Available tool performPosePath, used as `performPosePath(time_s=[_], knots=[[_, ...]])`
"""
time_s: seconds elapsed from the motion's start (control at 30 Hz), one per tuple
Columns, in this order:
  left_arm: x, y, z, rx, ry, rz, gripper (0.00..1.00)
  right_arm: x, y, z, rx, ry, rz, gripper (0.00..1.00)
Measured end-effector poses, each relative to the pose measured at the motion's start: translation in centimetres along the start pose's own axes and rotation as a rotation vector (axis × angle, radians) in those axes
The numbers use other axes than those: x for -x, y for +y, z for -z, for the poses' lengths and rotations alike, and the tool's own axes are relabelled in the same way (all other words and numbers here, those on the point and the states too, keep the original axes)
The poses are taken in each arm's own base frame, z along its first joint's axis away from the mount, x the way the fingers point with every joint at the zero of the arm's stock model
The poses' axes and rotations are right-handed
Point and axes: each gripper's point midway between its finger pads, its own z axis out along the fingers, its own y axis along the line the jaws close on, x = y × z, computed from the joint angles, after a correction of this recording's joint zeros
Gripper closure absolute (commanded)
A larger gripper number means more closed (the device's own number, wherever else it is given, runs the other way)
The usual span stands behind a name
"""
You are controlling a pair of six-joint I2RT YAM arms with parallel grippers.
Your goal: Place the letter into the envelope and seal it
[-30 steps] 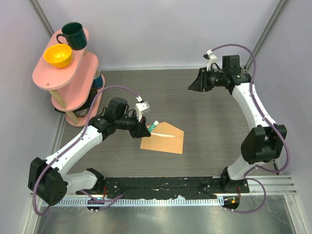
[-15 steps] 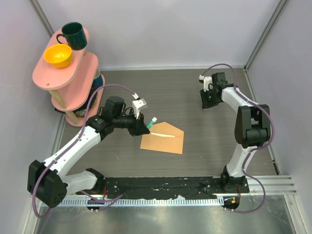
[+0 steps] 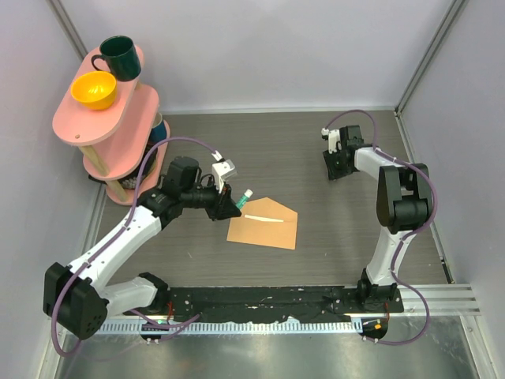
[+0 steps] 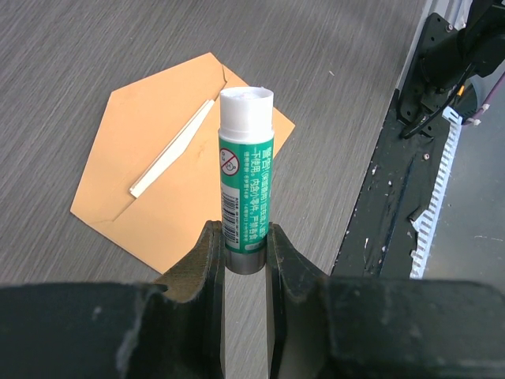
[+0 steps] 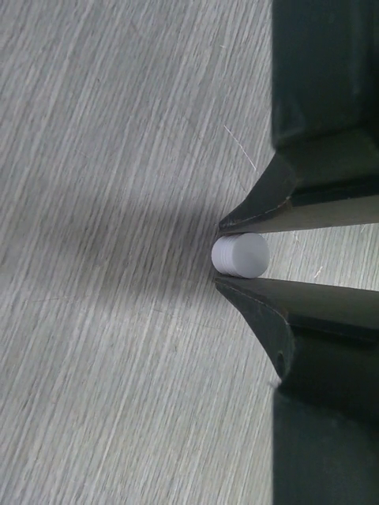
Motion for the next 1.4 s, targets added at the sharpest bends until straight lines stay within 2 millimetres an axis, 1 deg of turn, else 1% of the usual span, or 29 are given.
performPosePath(time_s=[0.03, 0.07, 0.13, 0.17, 0.23, 0.27, 0.33, 0.43, 0.47, 0.5, 0.6, 0.63, 0.73, 0.77, 0.8, 0.83, 0.87, 0.9, 0.93, 0.97, 1.0, 1.03, 1.07, 1.1, 1.17, 1.23, 1.3, 1.37, 1.4], knots=[[0.0, 0.0, 0.0, 0.000, 0.000, 0.000, 1.00, 0.1, 0.0, 0.0, 0.000, -0.005, -0.003, 0.55], [0.0, 0.0, 0.0, 0.000, 0.000, 0.000, 1.00, 0.2, 0.0, -0.1, -0.003, -0.011, -0.003, 0.53], [0.0, 0.0, 0.0, 0.001, 0.000, 0.000, 1.00, 0.4, -0.2, -0.2, -0.007, -0.023, -0.006, 0.53], [0.0, 0.0, 0.0, 0.001, 0.000, 0.000, 1.00, 0.4, -0.2, -0.2, -0.007, -0.026, -0.007, 0.50], [0.0, 0.0, 0.0, 0.001, 0.000, 0.000, 1.00, 0.4, -0.2, -0.1, -0.007, -0.030, -0.007, 0.49], [0.0, 0.0, 0.0, 0.001, 0.001, 0.001, 1.00, 0.4, -0.2, -0.1, -0.007, -0.031, -0.008, 0.44], [-0.1, 0.0, 0.0, 0.001, 0.001, 0.001, 1.00, 0.4, -0.2, -0.1, -0.004, -0.033, -0.009, 0.39], [-0.1, 0.0, 0.0, -0.001, 0.004, 0.003, 1.00, 0.3, 0.1, 0.1, 0.013, -0.028, -0.011, 0.29], [-0.2, 0.0, 0.0, -0.001, 0.007, 0.002, 1.00, 0.1, 0.3, 0.3, 0.023, -0.021, -0.012, 0.18], [-0.3, 0.0, 0.1, -0.001, 0.010, 0.001, 1.00, -0.1, 0.6, 0.7, 0.036, -0.011, -0.012, 0.13], [-0.7, -0.3, 0.4, -0.010, 0.024, -0.025, 1.00, 0.1, 1.4, 2.7, 0.074, -0.011, -0.010, 0.10], [-0.8, -0.5, 0.6, -0.016, 0.028, -0.042, 1.00, 0.7, 1.8, 4.1, 0.095, -0.024, -0.009, 0.09], [-0.7, -1.0, 1.6, -0.022, 0.028, -0.133, 1.00, 4.2, 2.7, 8.5, 0.149, -0.122, -0.002, 0.09], [-0.5, -1.1, 2.0, -0.019, 0.028, -0.172, 1.00, 6.0, 3.3, 10.8, 0.183, -0.181, 0.002, 0.08], [-0.2, -1.1, 2.5, -0.014, 0.026, -0.237, 1.00, 7.3, 3.8, 12.6, 0.206, -0.226, 0.005, 0.08], [0.2, -1.1, 2.8, -0.008, 0.022, -0.285, 1.00, 8.6, 4.7, 14.8, 0.250, -0.277, 0.011, 0.08], [0.5, -1.2, 3.3, 0.000, 0.026, -0.370, 1.00, 9.7, 5.7, 17.0, 0.299, -0.325, 0.011, 0.08], [0.6, -1.1, 3.6, 0.007, 0.028, -0.435, 1.00, 10.6, 6.9, 19.0, 0.353, -0.369, 0.013, 0.08], [0.8, -0.8, 3.9, 0.029, 0.036, -0.538, 1.00, 11.2, 8.3, 20.9, 0.415, -0.404, 0.014, 0.08], [0.8, -0.8, 4.3, 0.043, 0.045, -0.630, 1.00, 11.4, 10.0, 22.5, 0.489, -0.424, 0.010, 0.08], [0.8, -0.9, 4.5, 0.049, 0.046, -0.707, 1.00, 11.4, 11.7, 23.5, 0.556, -0.427, 0.007, 0.08], [0.8, -1.0, 4.8, 0.060, 0.049, -0.797, 1.00, 11.1, 13.8, 24.4, 0.638, -0.418, 0.003, 0.08], [0.8, -1.2, 5.2, 0.072, 0.051, -0.906, 1.00, 10.7, 16.0, 25.0, 0.717, -0.398, 0.000, 0.08], [0.8, -1.3, 5.4, 0.077, 0.053, -0.968, 1.00, 9.8, 18.6, 25.2, 0.801, -0.356, -0.002, 0.08], [0.8, -1.6, 5.4, 0.081, 0.064, -1.095, 1.00, 7.7, 23.3, 25.1, 0.943, -0.247, -0.005, 0.08], [1.1, -1.9, 5.2, 0.080, 0.074, -1.188, 1.00, 5.7, 26.8, 24.7, 1.040, -0.136, -0.011, 0.08], [1.2, -2.0, 4.8, 0.081, 0.088, -1.256, 1.00, 3.7, 29.7, 24.4, 1.115, -0.028, -0.015, 0.08], [1.0, -2.2, 4.3, 0.079, 0.100, -1.315, 1.00, 2.7, 31.2, 24.4, 1.160, 0.037, -0.032, 0.09], [0.8, -2.2, 4.1, 0.078, 0.108, -1.335, 1.00, 2.6, 31.7, 24.6, 1.178, 0.055, -0.040, 0.09]])
